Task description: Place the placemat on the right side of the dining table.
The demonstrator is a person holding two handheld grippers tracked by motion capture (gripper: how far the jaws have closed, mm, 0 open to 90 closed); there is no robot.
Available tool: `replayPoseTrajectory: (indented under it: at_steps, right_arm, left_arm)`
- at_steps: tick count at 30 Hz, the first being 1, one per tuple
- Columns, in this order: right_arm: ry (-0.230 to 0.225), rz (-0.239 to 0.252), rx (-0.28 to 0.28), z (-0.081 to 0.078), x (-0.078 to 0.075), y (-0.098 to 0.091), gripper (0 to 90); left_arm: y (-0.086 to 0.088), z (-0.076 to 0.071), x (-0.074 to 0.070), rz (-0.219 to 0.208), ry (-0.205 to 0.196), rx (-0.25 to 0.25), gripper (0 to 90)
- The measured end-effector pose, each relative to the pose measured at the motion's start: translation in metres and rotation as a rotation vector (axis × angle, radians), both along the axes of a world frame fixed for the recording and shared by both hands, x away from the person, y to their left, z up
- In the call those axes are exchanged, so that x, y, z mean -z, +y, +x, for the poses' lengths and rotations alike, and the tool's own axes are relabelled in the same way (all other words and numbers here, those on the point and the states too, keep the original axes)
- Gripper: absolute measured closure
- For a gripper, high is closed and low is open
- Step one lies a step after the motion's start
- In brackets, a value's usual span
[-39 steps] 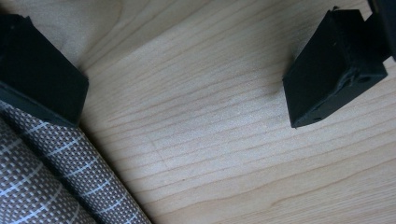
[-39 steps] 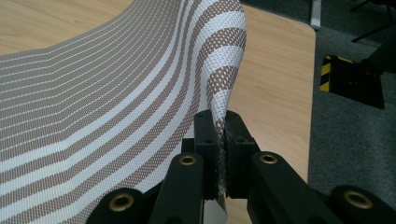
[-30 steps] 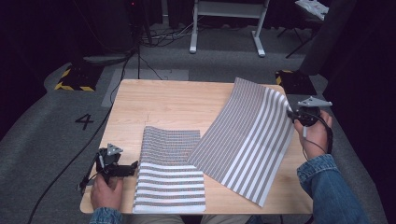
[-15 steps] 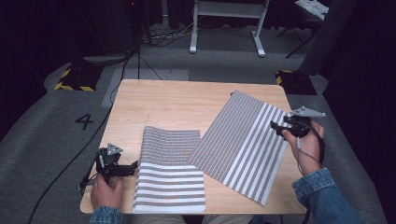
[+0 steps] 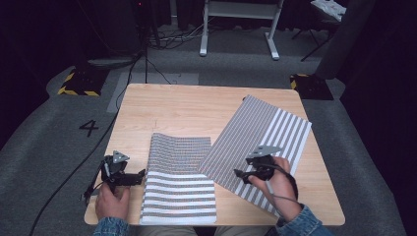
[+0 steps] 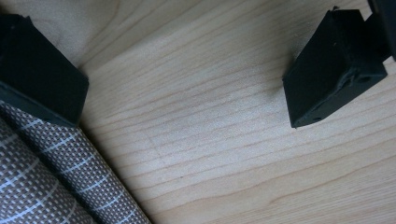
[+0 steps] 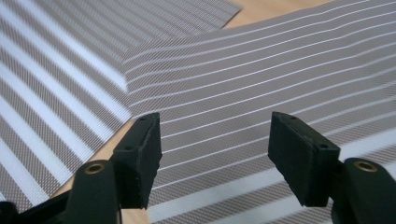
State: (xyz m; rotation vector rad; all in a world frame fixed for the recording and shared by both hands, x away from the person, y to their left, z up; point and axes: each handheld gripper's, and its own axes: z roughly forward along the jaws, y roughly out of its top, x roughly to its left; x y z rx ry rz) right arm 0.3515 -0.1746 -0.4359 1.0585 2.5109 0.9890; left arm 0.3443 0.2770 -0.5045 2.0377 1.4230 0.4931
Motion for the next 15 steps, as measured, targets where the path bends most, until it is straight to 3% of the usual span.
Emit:
replayPoseTrajectory:
  at_steps: [1, 5, 12, 15]
  right_arm:
    - [0.023, -0.019, -0.024, -0.002, 0.011, 0.014, 34.4]
    - [0.048, -0.021, -0.042, -0.002, 0.025, 0.029, 32.8]
    - [0.073, -0.067, -0.049, 0.002, 0.048, 0.045, 31.4]
    - [0.036, -0.097, -0.062, 0.001, 0.049, 0.046, 35.4]
  left_arm:
    - [0.0, 0.0, 0.0, 0.0, 0.0, 0.0, 0.1]
    - [0.0, 0.0, 0.0, 0.0, 0.0, 0.0, 0.1]
    - [0.0, 0.0, 0.0, 0.0, 0.0, 0.0, 0.1]
    - [0.0, 0.0, 0.0, 0.0, 0.0, 0.0, 0.1]
